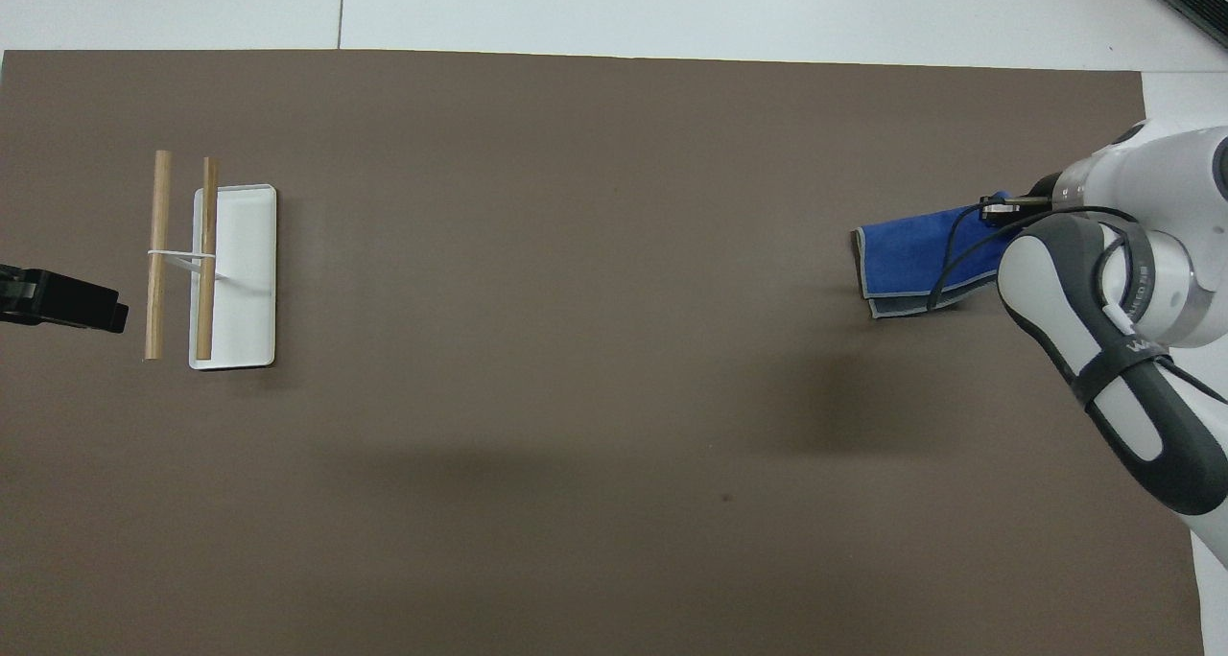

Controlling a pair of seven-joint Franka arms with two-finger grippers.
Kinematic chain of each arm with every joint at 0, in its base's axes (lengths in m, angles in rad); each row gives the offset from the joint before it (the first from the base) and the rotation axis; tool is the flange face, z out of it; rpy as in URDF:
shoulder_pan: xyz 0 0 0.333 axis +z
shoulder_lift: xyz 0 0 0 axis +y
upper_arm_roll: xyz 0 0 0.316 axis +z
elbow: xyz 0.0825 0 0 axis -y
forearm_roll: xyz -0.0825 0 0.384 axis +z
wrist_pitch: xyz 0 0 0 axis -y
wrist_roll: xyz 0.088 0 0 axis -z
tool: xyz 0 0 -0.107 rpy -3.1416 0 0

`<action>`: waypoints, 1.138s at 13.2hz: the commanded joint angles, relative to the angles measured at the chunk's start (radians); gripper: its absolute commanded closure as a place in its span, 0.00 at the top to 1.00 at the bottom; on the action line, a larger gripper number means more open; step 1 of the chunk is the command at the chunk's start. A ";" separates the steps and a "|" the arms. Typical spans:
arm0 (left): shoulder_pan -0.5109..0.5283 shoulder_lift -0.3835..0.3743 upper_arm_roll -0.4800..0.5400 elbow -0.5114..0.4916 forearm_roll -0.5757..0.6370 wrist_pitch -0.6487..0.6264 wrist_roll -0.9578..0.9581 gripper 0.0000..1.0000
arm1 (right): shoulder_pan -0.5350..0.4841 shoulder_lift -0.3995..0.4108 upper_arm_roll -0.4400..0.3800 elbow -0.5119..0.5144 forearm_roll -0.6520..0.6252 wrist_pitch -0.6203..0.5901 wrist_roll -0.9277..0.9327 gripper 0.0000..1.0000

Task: Right arm passes towel to left arm to hang
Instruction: 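Lift the blue towel with the right gripper toward the table center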

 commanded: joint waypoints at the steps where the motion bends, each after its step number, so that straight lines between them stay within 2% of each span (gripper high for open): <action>1: 0.010 -0.024 -0.010 -0.020 0.014 -0.005 -0.009 1.00 | -0.003 -0.048 0.005 0.029 -0.008 -0.084 0.009 0.00; 10: 0.010 -0.024 -0.010 -0.020 0.014 -0.005 -0.009 1.00 | 0.025 -0.169 0.020 0.226 -0.024 -0.486 0.006 0.00; 15: 0.010 -0.024 -0.010 -0.020 0.014 0.001 -0.009 1.00 | 0.094 -0.248 0.022 0.241 -0.027 -0.567 0.006 0.00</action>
